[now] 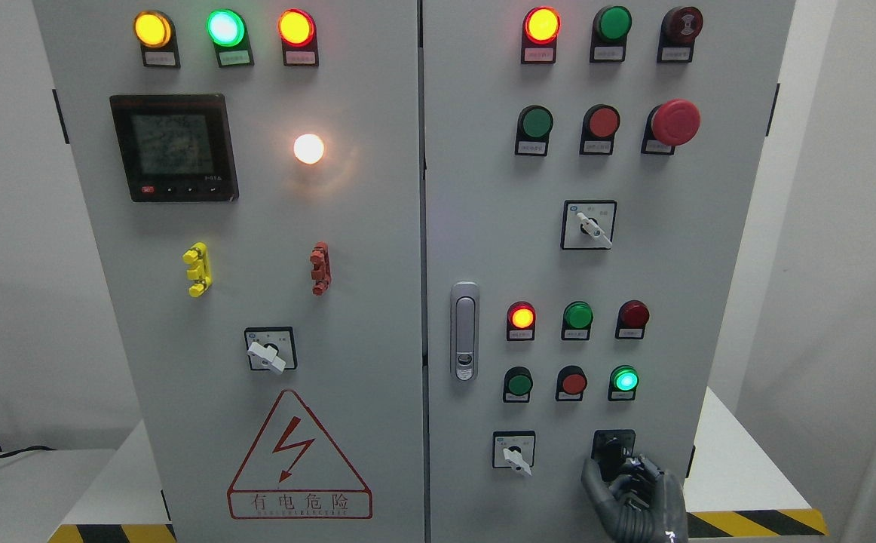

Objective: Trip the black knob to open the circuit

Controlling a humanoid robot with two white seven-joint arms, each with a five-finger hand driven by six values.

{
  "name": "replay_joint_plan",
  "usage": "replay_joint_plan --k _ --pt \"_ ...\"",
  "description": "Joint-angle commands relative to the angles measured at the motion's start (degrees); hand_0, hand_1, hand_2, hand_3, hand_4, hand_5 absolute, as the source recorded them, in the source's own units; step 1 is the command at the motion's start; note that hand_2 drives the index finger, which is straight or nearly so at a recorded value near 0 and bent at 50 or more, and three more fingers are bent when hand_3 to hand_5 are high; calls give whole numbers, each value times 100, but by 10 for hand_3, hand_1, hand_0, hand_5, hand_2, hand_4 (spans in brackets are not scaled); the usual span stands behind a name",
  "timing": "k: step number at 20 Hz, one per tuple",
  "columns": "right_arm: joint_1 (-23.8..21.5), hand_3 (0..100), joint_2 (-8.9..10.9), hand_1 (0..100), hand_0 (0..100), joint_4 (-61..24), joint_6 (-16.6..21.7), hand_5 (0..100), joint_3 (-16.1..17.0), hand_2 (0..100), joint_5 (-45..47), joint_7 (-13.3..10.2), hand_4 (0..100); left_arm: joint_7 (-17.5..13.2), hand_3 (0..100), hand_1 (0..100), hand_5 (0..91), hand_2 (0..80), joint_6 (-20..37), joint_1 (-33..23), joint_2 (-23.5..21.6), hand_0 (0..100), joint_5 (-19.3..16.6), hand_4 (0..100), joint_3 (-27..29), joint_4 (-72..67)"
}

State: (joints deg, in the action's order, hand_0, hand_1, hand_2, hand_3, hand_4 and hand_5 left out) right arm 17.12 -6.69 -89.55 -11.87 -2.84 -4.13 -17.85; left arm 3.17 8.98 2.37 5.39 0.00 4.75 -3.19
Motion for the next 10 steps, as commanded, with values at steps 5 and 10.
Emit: replay_joint_plan --k 5,10 --pt "11 843 -8 835 348 8 54 972 11 503 -17 -8 848 -1 0 389 0 0 -2 0 5 120 -176 0 0 3" --pt "11 843 -8 830 348 -1 54 971 29 504 -17 -8 848 -1 0 389 0 0 -2 0 5 120 -176 0 0 3"
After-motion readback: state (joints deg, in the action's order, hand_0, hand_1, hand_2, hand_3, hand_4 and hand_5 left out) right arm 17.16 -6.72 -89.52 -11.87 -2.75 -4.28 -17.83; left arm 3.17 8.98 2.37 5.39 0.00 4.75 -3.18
